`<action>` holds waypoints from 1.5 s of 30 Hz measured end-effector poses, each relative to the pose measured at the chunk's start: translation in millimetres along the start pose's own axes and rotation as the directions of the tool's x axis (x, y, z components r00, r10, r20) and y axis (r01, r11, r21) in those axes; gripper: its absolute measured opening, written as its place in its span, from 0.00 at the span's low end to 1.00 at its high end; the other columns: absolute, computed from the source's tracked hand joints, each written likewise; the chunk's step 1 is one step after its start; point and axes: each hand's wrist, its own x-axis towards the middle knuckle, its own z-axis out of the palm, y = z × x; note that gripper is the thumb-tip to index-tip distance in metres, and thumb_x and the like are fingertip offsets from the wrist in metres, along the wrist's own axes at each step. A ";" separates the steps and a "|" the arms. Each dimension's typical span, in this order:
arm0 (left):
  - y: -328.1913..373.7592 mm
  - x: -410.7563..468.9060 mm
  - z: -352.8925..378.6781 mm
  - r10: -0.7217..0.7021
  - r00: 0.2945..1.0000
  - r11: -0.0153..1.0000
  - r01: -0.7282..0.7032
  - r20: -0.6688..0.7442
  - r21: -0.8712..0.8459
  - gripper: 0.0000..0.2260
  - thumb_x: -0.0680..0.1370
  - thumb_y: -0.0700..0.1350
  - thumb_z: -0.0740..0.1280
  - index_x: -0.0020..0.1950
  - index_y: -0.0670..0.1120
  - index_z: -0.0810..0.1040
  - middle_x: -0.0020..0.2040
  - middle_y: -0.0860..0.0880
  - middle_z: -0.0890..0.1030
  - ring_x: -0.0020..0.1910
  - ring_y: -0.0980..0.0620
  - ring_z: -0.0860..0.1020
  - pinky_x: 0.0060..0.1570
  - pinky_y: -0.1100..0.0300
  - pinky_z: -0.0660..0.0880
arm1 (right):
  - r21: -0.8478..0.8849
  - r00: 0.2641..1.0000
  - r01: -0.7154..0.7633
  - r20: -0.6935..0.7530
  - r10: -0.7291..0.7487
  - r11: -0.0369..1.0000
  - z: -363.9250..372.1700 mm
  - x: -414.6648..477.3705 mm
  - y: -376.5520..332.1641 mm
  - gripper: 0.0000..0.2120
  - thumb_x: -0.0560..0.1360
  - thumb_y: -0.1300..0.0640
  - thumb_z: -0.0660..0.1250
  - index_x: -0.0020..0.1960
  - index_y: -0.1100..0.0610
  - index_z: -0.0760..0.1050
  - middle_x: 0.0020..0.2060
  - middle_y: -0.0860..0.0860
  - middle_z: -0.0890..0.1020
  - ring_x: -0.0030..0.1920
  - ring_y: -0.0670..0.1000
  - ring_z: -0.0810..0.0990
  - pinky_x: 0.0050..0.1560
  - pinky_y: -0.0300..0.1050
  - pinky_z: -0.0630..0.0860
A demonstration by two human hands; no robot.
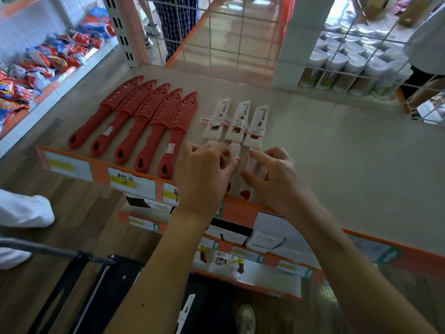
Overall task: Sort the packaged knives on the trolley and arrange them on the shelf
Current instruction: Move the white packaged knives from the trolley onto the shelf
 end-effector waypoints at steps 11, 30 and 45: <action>-0.1 -3.3 -2.5 0.005 0.999 0.999 -0.003 0.041 -0.033 0.13 0.74 0.54 0.67 0.56 0.51 0.79 0.44 0.53 0.82 0.47 0.57 0.62 0.40 0.63 0.61 | 0.020 0.997 -0.019 -0.080 0.021 1.000 9.1 -5.8 1.9 0.25 0.74 0.50 0.66 0.69 0.54 0.68 0.61 0.53 0.71 0.53 0.53 0.75 0.48 0.39 0.69; -2.7 -6.0 -3.7 -0.020 0.998 0.998 0.023 0.066 -0.057 0.13 0.73 0.54 0.67 0.55 0.52 0.79 0.39 0.54 0.80 0.48 0.58 0.61 0.35 0.71 0.60 | 0.035 0.992 -0.004 -0.128 0.008 0.999 11.9 -6.9 10.0 0.25 0.73 0.52 0.67 0.68 0.55 0.69 0.65 0.49 0.73 0.55 0.52 0.76 0.50 0.36 0.69; -5.4 -23.3 -39.6 0.046 0.997 0.998 -0.044 0.056 -0.039 0.16 0.76 0.49 0.64 0.63 0.49 0.74 0.62 0.49 0.75 0.62 0.45 0.68 0.50 0.59 0.63 | -0.019 0.976 0.034 -0.214 -0.038 0.999 4.3 -31.4 -22.2 0.18 0.73 0.56 0.67 0.62 0.58 0.75 0.61 0.55 0.76 0.59 0.57 0.73 0.57 0.41 0.67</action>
